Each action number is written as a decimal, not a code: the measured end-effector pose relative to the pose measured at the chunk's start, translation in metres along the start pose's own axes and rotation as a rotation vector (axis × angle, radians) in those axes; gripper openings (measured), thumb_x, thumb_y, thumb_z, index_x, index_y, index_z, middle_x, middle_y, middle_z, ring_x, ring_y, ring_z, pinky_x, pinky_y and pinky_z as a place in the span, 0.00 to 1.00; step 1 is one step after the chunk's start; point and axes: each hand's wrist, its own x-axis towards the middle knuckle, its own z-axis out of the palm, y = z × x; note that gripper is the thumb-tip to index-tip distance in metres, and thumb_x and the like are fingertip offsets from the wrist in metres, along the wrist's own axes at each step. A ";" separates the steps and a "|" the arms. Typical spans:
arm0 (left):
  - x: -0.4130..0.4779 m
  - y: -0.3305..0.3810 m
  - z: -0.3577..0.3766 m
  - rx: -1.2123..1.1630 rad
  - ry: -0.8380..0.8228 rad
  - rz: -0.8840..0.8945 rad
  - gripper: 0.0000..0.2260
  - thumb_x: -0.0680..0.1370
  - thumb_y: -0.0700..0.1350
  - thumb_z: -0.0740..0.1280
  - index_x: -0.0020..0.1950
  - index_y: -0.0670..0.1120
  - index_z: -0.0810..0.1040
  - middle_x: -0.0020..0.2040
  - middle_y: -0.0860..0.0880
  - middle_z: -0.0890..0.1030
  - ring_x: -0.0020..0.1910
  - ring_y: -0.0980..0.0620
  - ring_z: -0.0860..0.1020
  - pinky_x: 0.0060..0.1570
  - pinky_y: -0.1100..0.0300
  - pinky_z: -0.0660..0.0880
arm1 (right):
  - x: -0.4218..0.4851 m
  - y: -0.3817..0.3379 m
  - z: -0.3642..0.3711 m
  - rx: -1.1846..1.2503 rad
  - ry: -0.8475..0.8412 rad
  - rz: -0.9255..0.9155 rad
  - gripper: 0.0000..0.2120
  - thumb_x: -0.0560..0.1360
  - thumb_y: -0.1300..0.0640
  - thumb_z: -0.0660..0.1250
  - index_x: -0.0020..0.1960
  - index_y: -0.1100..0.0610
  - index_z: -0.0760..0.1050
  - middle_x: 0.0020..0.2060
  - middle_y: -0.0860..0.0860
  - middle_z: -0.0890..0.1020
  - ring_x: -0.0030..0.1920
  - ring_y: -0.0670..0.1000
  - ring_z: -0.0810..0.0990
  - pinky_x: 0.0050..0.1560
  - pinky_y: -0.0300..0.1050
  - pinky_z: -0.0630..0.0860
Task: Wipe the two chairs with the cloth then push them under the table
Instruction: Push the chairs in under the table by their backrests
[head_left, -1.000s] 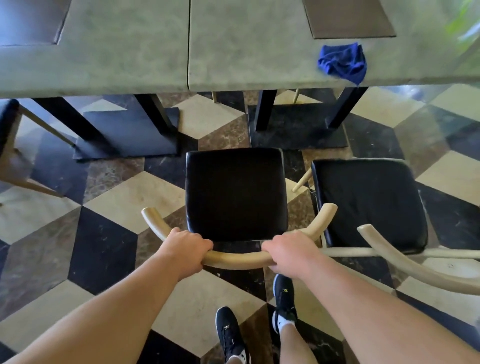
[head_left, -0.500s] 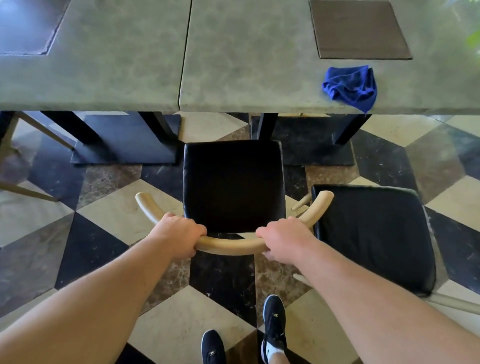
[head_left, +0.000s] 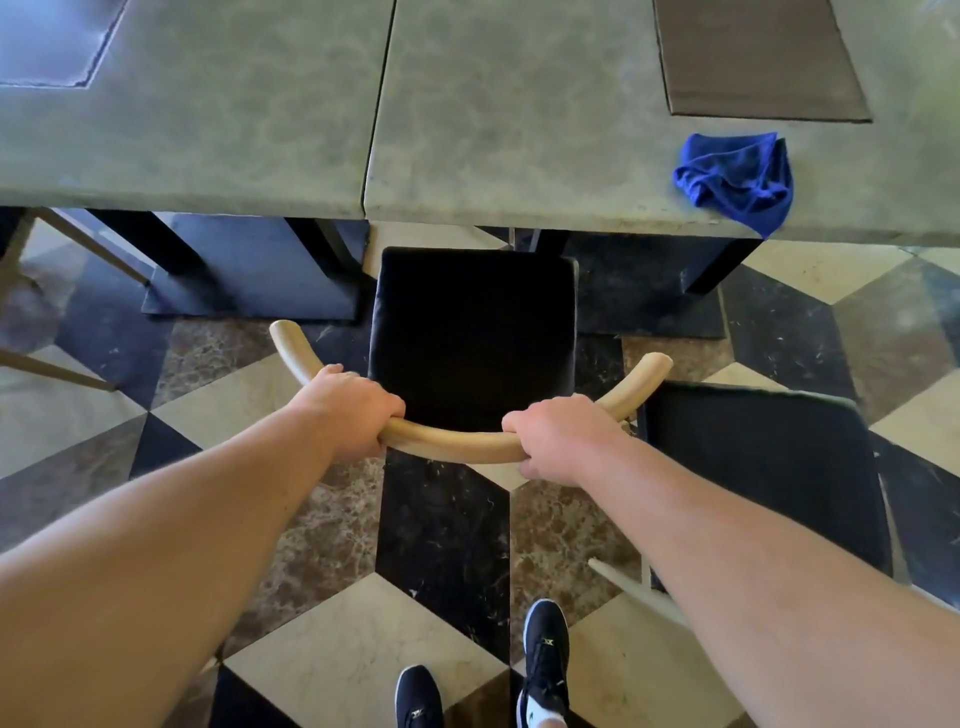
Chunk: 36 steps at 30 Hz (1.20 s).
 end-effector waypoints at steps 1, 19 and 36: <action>0.000 -0.001 0.001 -0.005 0.004 -0.002 0.08 0.79 0.56 0.70 0.58 0.63 0.77 0.48 0.59 0.80 0.53 0.52 0.80 0.69 0.46 0.69 | 0.001 -0.001 0.000 -0.003 0.005 0.002 0.10 0.76 0.47 0.71 0.47 0.43 0.69 0.35 0.42 0.73 0.33 0.43 0.72 0.43 0.47 0.67; -0.061 0.102 -0.025 -0.337 0.205 0.034 0.47 0.71 0.70 0.71 0.84 0.58 0.56 0.83 0.52 0.62 0.80 0.45 0.63 0.78 0.39 0.62 | -0.136 -0.004 -0.021 -0.023 0.080 0.258 0.55 0.68 0.26 0.70 0.83 0.44 0.45 0.82 0.53 0.59 0.81 0.59 0.58 0.79 0.65 0.58; -0.080 0.404 -0.087 -0.272 0.202 0.264 0.47 0.71 0.72 0.70 0.85 0.60 0.53 0.85 0.51 0.59 0.81 0.44 0.61 0.77 0.41 0.64 | -0.405 0.117 0.062 0.026 0.071 0.468 0.55 0.65 0.25 0.69 0.82 0.41 0.48 0.82 0.50 0.60 0.81 0.57 0.58 0.78 0.62 0.58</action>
